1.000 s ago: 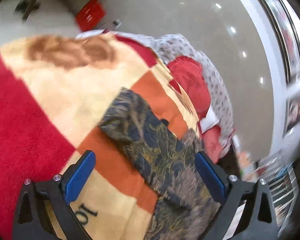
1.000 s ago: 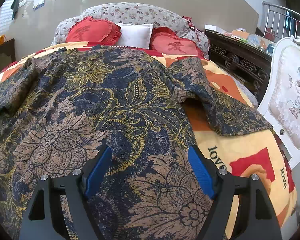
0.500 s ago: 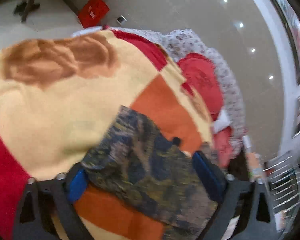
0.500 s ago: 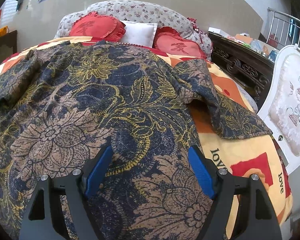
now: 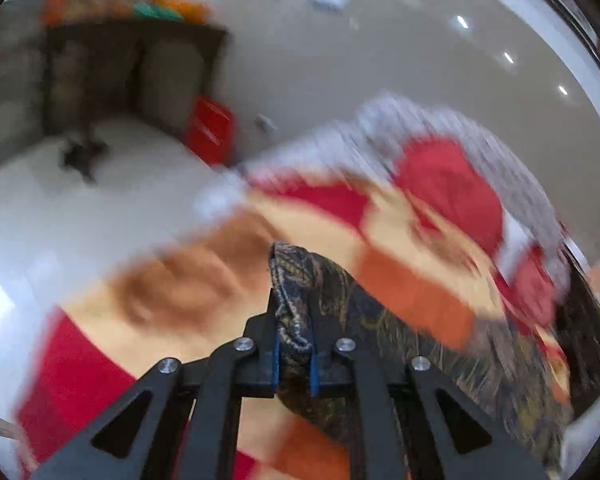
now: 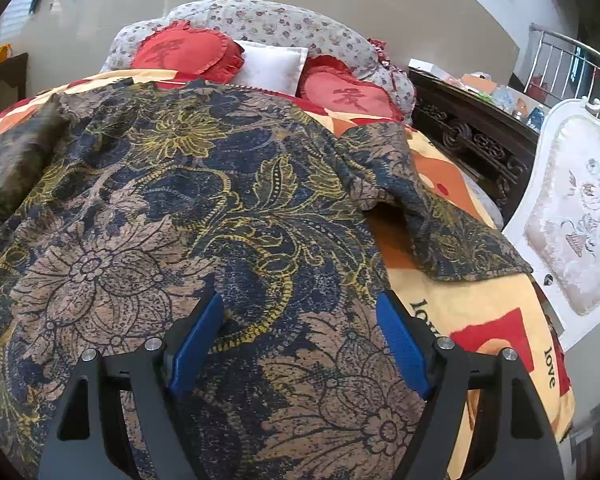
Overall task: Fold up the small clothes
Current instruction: 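Grasp the floral shirt's sleeve cuff with the left tool and lift it, then fold the held sleeve across the shirt body with the left tool, release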
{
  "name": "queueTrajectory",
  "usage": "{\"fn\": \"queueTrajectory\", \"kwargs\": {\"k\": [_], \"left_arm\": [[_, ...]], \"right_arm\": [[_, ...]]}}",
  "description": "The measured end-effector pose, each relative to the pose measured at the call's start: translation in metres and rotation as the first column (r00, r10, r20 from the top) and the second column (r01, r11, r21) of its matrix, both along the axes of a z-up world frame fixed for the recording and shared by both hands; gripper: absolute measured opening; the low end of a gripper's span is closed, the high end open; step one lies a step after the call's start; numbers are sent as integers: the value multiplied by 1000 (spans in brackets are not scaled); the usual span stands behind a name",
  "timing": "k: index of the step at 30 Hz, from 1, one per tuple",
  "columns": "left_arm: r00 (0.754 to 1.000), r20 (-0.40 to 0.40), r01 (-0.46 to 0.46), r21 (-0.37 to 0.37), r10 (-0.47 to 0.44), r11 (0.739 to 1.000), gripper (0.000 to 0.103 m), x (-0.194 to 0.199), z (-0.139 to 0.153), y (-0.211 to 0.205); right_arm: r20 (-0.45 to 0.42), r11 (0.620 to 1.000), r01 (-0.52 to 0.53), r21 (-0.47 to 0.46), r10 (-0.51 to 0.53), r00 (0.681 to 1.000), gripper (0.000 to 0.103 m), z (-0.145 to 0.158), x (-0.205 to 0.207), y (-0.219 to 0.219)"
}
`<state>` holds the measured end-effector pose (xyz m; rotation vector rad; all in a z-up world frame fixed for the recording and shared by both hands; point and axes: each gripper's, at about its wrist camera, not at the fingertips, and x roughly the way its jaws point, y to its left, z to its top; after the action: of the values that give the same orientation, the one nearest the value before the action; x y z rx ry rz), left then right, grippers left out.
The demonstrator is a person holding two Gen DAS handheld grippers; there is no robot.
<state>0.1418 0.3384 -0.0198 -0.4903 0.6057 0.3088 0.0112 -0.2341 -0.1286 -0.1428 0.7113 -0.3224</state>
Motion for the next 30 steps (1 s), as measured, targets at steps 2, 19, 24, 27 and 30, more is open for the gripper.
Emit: {"fn": "queueTrajectory", "kwargs": {"k": [2,19,24,27,30], "left_arm": [[986,45,-161,25,160,987,9,-13,21,37],[981,91,165,97,-174,982,9,13,64,-70],[933,32,354,96,-358,930,9,34,44,-178],[900,29,433,39,-434,900,9,39,30,-248],[849,24,527,10,-528,850,9,44,21,-328]], "right_arm": [[6,1000,2,3,-2,1000,92,1,-1,-1],[1,999,-12,46,12,1000,92,1,0,-4],[3,996,-10,90,10,1000,92,1,-2,-11],[19,993,-14,119,12,1000,92,3,-5,-14],[41,985,-11,171,4,999,92,5,-9,-22]]}}
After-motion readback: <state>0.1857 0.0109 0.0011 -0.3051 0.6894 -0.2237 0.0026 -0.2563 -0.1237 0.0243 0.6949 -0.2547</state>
